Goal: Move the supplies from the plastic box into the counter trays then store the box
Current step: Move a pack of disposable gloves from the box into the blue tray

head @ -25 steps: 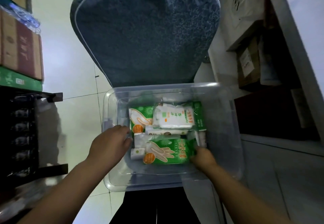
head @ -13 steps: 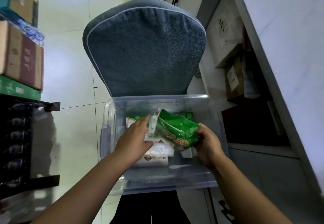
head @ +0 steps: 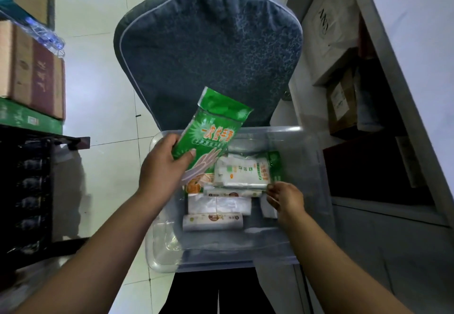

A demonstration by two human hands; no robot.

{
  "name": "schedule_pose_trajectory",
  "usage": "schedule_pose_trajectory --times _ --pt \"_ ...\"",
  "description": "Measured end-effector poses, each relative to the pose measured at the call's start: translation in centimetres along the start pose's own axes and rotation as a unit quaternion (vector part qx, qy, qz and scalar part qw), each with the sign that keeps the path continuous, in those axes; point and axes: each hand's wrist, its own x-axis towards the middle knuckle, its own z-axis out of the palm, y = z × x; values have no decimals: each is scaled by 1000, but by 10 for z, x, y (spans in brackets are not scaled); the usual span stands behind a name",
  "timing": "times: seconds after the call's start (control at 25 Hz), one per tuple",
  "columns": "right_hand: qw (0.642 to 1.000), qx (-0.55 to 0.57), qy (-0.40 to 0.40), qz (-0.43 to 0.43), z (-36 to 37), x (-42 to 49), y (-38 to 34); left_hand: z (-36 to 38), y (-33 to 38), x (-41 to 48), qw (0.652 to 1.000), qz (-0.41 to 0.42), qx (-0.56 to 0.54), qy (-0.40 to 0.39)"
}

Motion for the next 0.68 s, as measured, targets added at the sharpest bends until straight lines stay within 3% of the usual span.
schedule_pose_trajectory --times 0.12,0.28,0.48,0.56,0.68 --pt "995 29 -12 99 16 26 29 -4 -6 14 999 -16 -26 20" --pt "984 91 -9 156 44 57 44 4 -19 18 999 -15 -32 15" --pt "955 188 78 217 72 70 34 3 -32 17 999 -34 -23 -5" --pt "951 211 63 219 73 66 27 -1 -35 17 999 -42 -15 -12" --pt "989 105 23 105 75 58 20 -7 -39 17 999 -48 -9 -24"
